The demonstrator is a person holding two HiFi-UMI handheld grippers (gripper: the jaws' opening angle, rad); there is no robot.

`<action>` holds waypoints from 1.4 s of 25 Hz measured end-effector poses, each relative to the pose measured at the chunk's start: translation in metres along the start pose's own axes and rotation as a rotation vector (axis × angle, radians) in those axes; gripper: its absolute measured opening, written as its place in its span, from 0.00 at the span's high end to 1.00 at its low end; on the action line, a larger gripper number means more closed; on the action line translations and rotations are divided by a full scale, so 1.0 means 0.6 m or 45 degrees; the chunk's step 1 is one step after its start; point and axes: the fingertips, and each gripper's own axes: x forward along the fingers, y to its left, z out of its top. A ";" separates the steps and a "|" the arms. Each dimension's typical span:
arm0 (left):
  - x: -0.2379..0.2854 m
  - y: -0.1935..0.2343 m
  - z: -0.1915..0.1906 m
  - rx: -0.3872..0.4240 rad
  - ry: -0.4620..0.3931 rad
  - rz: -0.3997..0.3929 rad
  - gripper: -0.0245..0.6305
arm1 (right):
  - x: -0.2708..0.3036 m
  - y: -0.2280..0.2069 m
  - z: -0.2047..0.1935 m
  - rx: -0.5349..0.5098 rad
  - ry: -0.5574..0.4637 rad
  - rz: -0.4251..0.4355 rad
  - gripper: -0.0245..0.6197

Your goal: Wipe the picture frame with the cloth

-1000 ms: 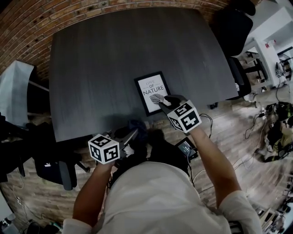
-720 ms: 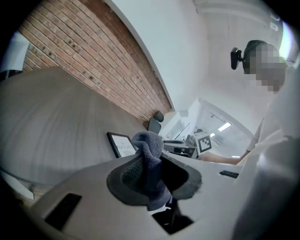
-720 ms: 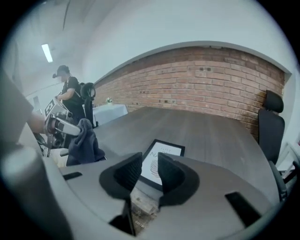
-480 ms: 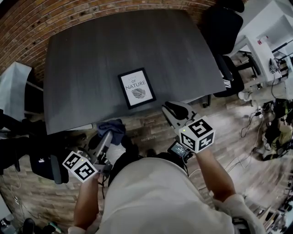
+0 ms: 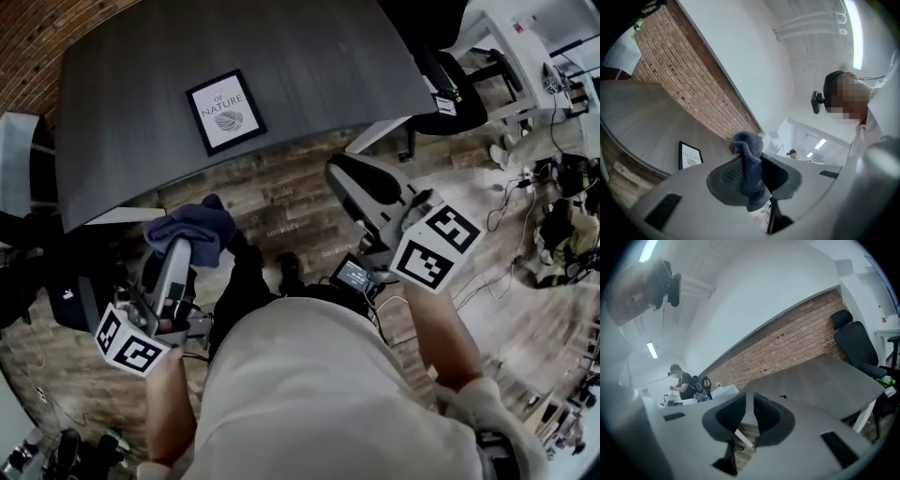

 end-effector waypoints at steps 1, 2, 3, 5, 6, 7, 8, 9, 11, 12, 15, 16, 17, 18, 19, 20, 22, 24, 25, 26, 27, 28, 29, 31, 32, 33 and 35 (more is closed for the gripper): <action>-0.004 -0.007 -0.002 0.003 -0.004 0.001 0.84 | -0.011 0.006 0.005 0.007 -0.020 0.017 0.87; -0.009 -0.013 -0.003 0.006 -0.009 0.001 0.84 | -0.021 0.012 0.011 0.017 -0.040 0.033 0.87; -0.016 -0.017 -0.001 0.011 -0.013 -0.001 0.84 | -0.030 0.021 0.017 0.029 -0.062 0.050 0.87; -0.032 -0.025 0.004 0.029 -0.024 -0.007 0.84 | -0.050 0.042 0.031 0.035 -0.106 0.086 0.87; -0.038 -0.027 0.007 0.037 -0.031 -0.011 0.84 | -0.061 0.053 0.037 0.022 -0.123 0.096 0.87; -0.041 -0.028 0.009 0.042 -0.038 -0.015 0.84 | -0.070 0.062 0.042 0.001 -0.134 0.101 0.89; -0.042 -0.029 0.011 0.045 -0.043 -0.021 0.84 | -0.078 0.069 0.045 -0.021 -0.143 0.101 0.90; -0.041 -0.030 0.013 0.049 -0.046 -0.029 0.84 | -0.085 0.075 0.049 -0.039 -0.154 0.098 0.91; -0.043 -0.035 0.020 0.057 -0.043 -0.047 0.84 | -0.094 0.088 0.058 -0.041 -0.188 0.092 0.93; -0.048 -0.039 0.026 0.062 -0.039 -0.056 0.84 | -0.095 0.095 0.062 -0.025 -0.208 0.086 0.94; -0.095 -0.041 0.051 0.080 -0.028 -0.075 0.84 | -0.083 0.129 0.072 0.019 -0.258 0.068 0.94; -0.113 -0.035 0.059 0.081 -0.024 -0.075 0.84 | -0.076 0.141 0.076 0.023 -0.275 0.060 0.94; -0.129 -0.027 0.066 0.077 -0.021 -0.072 0.84 | -0.068 0.150 0.079 0.024 -0.288 0.052 0.94; -0.144 -0.019 0.071 0.072 -0.019 -0.066 0.84 | -0.060 0.157 0.080 0.024 -0.295 0.045 0.94; -0.156 -0.011 0.075 0.068 -0.017 -0.059 0.84 | -0.053 0.164 0.078 0.023 -0.295 0.037 0.94; -0.166 -0.004 0.079 0.067 -0.016 -0.055 0.84 | -0.046 0.169 0.074 0.021 -0.292 0.031 0.94; -0.178 0.006 0.085 0.065 -0.016 -0.055 0.84 | -0.038 0.181 0.066 0.010 -0.280 0.022 0.94; -0.183 0.012 0.089 0.060 -0.014 -0.069 0.84 | -0.032 0.193 0.058 -0.020 -0.260 0.010 0.94; -0.184 0.013 0.090 0.056 -0.010 -0.079 0.84 | -0.029 0.199 0.054 -0.044 -0.245 0.002 0.94; -0.184 0.013 0.090 0.054 -0.005 -0.089 0.84 | -0.025 0.205 0.050 -0.070 -0.227 -0.006 0.94; -0.182 0.012 0.092 0.055 -0.001 -0.100 0.84 | -0.021 0.210 0.047 -0.093 -0.209 -0.012 0.94; -0.180 0.010 0.094 0.057 0.002 -0.109 0.84 | -0.018 0.214 0.044 -0.115 -0.193 -0.017 0.94; -0.177 0.010 0.095 0.057 0.003 -0.116 0.84 | -0.014 0.216 0.043 -0.135 -0.180 -0.023 0.94; -0.173 0.010 0.095 0.054 0.006 -0.121 0.84 | -0.011 0.217 0.044 -0.177 -0.164 -0.039 0.94; -0.175 0.011 0.094 0.053 0.007 -0.119 0.84 | -0.011 0.217 0.045 -0.195 -0.162 -0.045 0.94; -0.178 0.013 0.094 0.052 0.007 -0.116 0.84 | -0.012 0.218 0.047 -0.208 -0.161 -0.050 0.94; -0.186 0.019 0.096 0.051 0.004 -0.109 0.84 | -0.021 0.214 0.056 -0.228 -0.164 -0.067 0.94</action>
